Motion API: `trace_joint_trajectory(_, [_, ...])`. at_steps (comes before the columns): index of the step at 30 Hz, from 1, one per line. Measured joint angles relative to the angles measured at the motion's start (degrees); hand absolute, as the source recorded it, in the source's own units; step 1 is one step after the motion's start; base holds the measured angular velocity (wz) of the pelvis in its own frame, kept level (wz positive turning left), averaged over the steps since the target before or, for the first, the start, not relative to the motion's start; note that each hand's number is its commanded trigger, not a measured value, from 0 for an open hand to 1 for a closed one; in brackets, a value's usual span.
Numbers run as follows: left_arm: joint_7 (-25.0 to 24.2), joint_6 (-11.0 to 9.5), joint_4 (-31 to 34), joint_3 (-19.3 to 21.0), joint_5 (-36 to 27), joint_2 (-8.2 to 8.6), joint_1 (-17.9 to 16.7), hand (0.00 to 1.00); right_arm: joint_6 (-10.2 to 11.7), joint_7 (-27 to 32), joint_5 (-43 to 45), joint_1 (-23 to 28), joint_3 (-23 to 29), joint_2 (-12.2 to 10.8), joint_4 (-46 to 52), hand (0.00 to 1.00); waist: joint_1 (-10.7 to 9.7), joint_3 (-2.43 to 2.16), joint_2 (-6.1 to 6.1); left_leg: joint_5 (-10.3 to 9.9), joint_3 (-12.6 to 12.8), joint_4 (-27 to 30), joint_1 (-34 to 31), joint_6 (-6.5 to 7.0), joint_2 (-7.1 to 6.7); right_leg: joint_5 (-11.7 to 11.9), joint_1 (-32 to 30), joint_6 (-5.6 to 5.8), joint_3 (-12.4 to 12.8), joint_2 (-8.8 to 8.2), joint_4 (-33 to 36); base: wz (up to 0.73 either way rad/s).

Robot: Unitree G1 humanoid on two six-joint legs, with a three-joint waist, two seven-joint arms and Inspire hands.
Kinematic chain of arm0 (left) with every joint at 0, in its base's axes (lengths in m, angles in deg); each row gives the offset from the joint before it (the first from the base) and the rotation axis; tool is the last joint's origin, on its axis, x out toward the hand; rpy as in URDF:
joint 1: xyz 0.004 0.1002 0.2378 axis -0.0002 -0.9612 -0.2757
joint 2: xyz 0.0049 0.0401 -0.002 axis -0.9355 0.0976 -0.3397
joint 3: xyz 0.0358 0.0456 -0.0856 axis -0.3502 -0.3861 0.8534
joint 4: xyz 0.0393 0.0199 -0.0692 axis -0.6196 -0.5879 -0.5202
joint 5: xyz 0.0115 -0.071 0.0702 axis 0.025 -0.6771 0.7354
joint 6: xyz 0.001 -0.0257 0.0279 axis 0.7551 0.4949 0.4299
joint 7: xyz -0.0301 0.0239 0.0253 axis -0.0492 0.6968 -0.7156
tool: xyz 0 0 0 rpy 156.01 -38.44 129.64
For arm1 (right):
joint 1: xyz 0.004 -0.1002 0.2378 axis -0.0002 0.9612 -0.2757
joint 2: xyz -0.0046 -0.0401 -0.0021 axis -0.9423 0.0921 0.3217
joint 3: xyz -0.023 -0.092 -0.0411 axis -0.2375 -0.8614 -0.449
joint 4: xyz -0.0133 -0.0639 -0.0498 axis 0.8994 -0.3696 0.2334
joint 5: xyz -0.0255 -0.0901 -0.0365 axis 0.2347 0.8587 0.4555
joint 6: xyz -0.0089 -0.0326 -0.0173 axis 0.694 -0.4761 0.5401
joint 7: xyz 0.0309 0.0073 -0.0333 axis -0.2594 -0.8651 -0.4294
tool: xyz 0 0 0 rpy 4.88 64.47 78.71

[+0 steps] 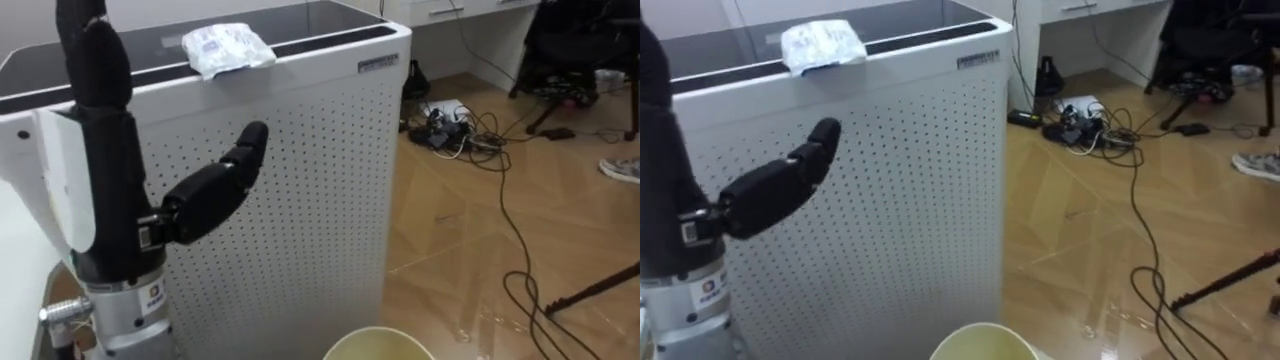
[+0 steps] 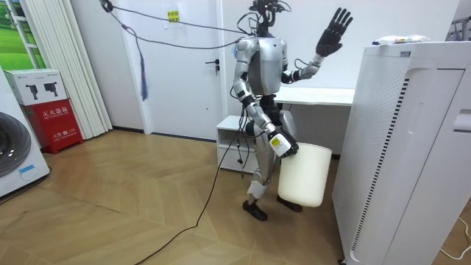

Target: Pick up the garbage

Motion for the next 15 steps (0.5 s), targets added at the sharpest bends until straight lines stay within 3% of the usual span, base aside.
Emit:
trace_joint_trajectory(5, [-0.12,0.09,0.03,0.00,4.06,-1.61,0.28,0.00,-0.06,-0.87,0.17,-0.12,0.39,-0.78,-0.02,1.00,0.44,0.28,-0.06,-4.12,0.86,3.37,-0.07,1.33,-1.35,-1.87,1.70,1.25,-2.79,-2.58,-0.65,0.00])
trace_joint_trajectory(8, [-0.12,0.23,0.02,-0.03,5.35,-2.05,1.23,0.00,-0.06,-1.48,0.24,-0.53,0.36,-1.32,0.15,1.00,0.80,0.41,0.22,-7.54,1.28,6.56,-0.04,2.00,-2.29,-3.85,2.43,2.11,-2.77,-3.78,1.05,-0.01])
trace_joint_trajectory(9, [0.02,0.49,0.02,-0.02,6.08,-2.05,1.98,0.00,-0.08,-1.61,0.20,-0.86,0.35,-1.18,0.21,1.00,0.87,0.58,0.73,-9.14,1.63,7.87,-0.10,2.47,-2.44,-4.38,2.40,2.92,-3.25,-4.24,3.10,0.00])
trace_joint_trajectory(10, [0.02,0.53,0.02,-0.04,6.76,-2.12,2.76,0.00,-0.08,-1.58,0.22,-1.14,0.36,-1.27,0.36,1.00,0.90,0.65,1.34,-10.49,1.77,9.00,-0.13,2.87,-2.50,-4.41,1.74,2.98,-4.57,-4.85,6.64,0.00])
trace_joint_trajectory(12, [0.02,0.57,0.02,-0.10,8.54,-2.47,4.50,0.00,-0.11,-1.68,0.28,-1.15,0.24,-1.59,0.76,1.00,0.40,0.70,1.24,-11.84,2.23,10.17,0.29,3.74,-3.35,-4.36,0.09,3.06,-6.05,-6.58,12.65,0.16])
trace_joint_trajectory(15, [0.03,0.60,0.02,-0.09,9.56,-3.62,6.26,0.00,-0.18,-2.18,0.84,-1.31,0.29,-1.15,1.43,1.00,0.05,0.84,1.27,-13.39,3.76,10.57,1.59,5.31,-4.33,-3.33,-1.36,4.77,-6.11,-8.34,17.92,0.11])
